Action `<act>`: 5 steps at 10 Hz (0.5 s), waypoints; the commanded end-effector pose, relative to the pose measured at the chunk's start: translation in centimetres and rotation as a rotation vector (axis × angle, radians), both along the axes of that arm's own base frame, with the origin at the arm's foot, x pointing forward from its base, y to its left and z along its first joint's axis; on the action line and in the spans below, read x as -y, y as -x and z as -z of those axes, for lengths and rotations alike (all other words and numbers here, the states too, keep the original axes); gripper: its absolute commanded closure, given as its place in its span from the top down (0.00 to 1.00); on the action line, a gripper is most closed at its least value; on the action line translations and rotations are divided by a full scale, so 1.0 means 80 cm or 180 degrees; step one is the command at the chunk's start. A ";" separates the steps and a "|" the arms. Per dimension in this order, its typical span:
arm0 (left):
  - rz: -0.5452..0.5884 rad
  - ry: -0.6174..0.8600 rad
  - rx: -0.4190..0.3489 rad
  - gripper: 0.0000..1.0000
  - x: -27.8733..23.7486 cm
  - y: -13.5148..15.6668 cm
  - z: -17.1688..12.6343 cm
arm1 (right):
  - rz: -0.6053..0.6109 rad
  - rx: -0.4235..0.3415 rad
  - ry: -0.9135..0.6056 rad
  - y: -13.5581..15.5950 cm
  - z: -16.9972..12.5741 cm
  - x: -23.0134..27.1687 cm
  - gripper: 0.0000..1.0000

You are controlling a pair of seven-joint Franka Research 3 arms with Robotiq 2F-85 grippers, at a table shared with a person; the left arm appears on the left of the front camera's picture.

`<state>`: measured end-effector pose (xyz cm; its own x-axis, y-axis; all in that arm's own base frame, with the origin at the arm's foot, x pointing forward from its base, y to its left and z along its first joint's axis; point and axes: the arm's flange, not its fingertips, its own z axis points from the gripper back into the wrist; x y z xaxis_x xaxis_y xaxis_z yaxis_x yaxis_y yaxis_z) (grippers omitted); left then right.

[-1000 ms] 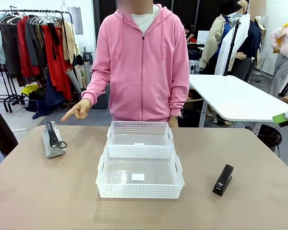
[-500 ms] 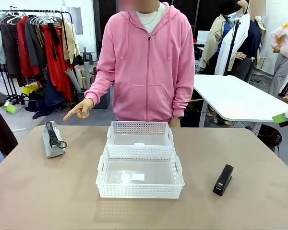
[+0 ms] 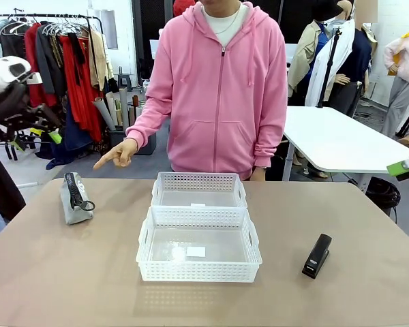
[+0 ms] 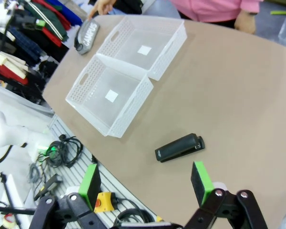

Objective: Distribute items into two baskets.
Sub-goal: Pick up the Pencil pouch that the person points to.

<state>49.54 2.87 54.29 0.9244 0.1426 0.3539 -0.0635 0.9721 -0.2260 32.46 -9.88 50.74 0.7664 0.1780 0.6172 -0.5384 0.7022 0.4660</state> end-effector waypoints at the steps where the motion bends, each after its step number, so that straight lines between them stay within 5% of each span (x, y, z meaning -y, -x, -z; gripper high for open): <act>1: -0.0438 0.0064 -0.0395 1.00 0.000 -0.055 -0.019 | -0.0028 0.0024 -0.0035 0.000 -0.001 0.000 1.00; 5: -0.0919 0.0140 -0.0901 1.00 0.001 -0.131 -0.016 | -0.0028 0.0024 -0.0035 0.000 -0.001 0.000 1.00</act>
